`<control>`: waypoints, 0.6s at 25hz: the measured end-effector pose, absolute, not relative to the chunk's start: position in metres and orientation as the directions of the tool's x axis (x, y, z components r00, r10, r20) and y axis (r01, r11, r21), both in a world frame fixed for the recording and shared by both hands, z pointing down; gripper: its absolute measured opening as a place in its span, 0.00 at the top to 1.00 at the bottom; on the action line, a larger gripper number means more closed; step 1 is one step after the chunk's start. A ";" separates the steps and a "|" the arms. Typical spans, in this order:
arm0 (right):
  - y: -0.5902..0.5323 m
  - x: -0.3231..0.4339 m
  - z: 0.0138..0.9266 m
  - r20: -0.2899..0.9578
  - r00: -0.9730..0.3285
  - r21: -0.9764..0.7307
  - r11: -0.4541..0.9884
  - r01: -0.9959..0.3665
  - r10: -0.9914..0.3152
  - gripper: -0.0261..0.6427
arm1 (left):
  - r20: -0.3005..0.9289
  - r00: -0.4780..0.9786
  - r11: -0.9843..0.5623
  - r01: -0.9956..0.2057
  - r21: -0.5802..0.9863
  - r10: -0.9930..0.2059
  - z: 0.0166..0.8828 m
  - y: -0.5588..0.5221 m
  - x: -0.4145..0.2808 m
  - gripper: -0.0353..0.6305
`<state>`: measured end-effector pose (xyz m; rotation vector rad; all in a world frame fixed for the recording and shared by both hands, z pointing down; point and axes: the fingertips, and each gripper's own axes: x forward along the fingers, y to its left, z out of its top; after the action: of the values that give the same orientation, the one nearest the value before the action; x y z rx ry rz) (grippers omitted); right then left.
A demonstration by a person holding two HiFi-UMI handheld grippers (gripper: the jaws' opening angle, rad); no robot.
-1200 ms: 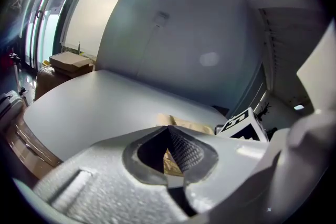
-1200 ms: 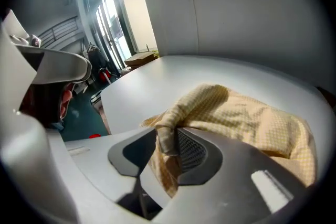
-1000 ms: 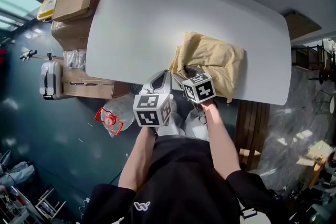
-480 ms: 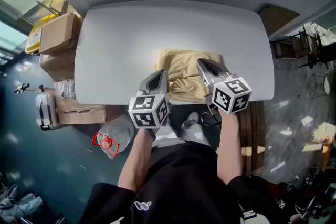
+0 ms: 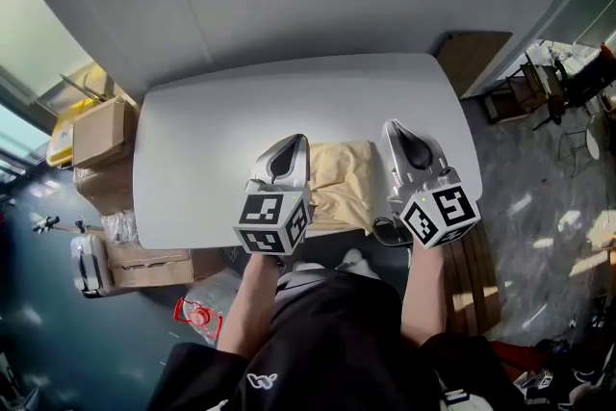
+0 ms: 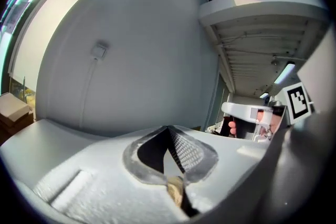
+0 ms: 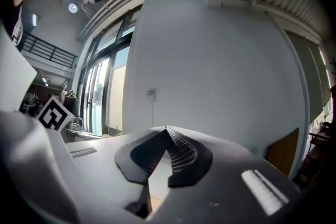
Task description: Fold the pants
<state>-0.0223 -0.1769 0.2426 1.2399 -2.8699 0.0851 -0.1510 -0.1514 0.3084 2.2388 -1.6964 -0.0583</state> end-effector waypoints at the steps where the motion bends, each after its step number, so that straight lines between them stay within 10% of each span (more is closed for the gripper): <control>1: -0.179 -0.019 0.238 0.019 -0.681 -0.039 0.680 -0.732 -0.732 0.96 | 0.151 0.290 -0.242 -0.931 0.273 -0.945 0.301 -0.155 -0.148 0.94; 15: -0.196 -0.011 0.227 -0.008 -0.737 -0.024 0.737 -0.675 -0.676 0.96 | 0.117 0.257 -0.223 -0.944 0.243 -0.959 0.282 -0.176 -0.127 0.94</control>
<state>-0.0108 -0.1963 0.2273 1.1444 -2.9425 0.0302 -0.1273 -0.1760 0.2819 2.2666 -1.7666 -0.0827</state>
